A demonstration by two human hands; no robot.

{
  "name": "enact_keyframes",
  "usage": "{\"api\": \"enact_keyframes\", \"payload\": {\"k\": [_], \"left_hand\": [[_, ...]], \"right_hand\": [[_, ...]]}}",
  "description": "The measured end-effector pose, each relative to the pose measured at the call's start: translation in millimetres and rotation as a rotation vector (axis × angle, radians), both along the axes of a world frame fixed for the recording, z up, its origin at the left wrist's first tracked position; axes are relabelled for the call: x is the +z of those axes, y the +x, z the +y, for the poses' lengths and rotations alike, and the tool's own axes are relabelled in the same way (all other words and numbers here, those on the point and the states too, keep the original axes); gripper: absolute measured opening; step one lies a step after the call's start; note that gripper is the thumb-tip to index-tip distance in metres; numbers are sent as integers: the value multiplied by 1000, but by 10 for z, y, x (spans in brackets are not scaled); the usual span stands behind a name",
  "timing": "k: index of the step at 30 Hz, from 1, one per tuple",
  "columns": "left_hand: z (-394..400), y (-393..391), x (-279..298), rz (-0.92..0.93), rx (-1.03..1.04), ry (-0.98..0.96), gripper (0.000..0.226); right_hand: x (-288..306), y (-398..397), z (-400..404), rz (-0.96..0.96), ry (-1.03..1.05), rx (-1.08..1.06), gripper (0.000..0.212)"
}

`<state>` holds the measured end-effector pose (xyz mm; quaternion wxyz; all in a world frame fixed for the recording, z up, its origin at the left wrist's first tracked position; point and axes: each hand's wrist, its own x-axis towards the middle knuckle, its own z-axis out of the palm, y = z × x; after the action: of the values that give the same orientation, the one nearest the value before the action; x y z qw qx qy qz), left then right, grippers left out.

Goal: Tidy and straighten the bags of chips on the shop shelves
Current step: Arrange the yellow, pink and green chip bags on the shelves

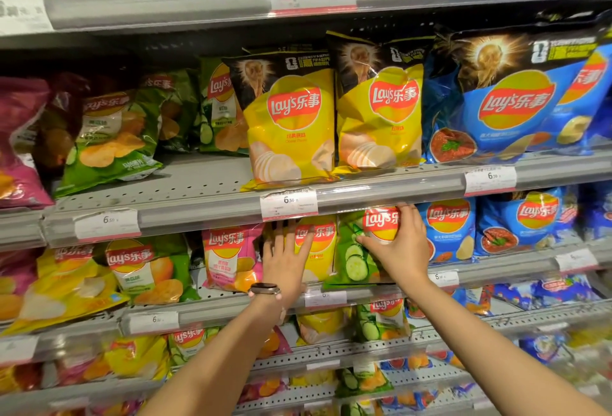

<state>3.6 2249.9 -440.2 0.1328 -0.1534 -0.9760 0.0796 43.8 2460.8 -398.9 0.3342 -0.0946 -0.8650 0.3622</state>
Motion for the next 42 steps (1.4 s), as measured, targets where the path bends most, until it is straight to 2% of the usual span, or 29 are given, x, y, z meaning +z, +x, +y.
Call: {"api": "enact_keyframes", "payload": {"k": [5, 8, 10, 12, 14, 15, 19, 22, 27, 31, 35, 42], "left_hand": [[-91, 55, 148, -69, -118, 78, 111], [-283, 217, 227, -141, -227, 373, 87], [-423, 401, 242, -56, -246, 586, 64], [-553, 531, 193, 167, -212, 722, 50], [-681, 558, 154, 331, -87, 806, 50], [-741, 539, 155, 345, -1, 842, 58], [-960, 346, 207, 123, 293, 1010, 116], [-1099, 173, 202, -54, 337, 1004, 131], [-1208, 13, 173, -224, 294, 1148, 100], [-1240, 63, 194, -114, 240, 1249, 71], [-1320, 147, 279, -91, 189, 1316, 68], [-1549, 388, 436, -203, 144, 1239, 70]], "right_hand": [[-63, 209, -150, 39, -41, 39, 84], [-113, 309, -254, 85, -45, 63, 82], [-140, 350, -335, 103, -49, 78, 82], [-166, 377, -425, 111, -65, 85, 82], [-191, 400, -514, 117, -75, 90, 82], [-203, 412, -557, 122, -77, 92, 81], [-256, 483, -738, 120, -91, 95, 80], [-294, 527, -881, 130, -87, 111, 79], [-292, 540, -1067, 114, -69, 120, 78], [-271, 503, -1126, 108, -59, 95, 78], [-272, 473, -1177, 100, -44, 66, 78], [-254, 487, -1248, 116, -23, 44, 78]]}}
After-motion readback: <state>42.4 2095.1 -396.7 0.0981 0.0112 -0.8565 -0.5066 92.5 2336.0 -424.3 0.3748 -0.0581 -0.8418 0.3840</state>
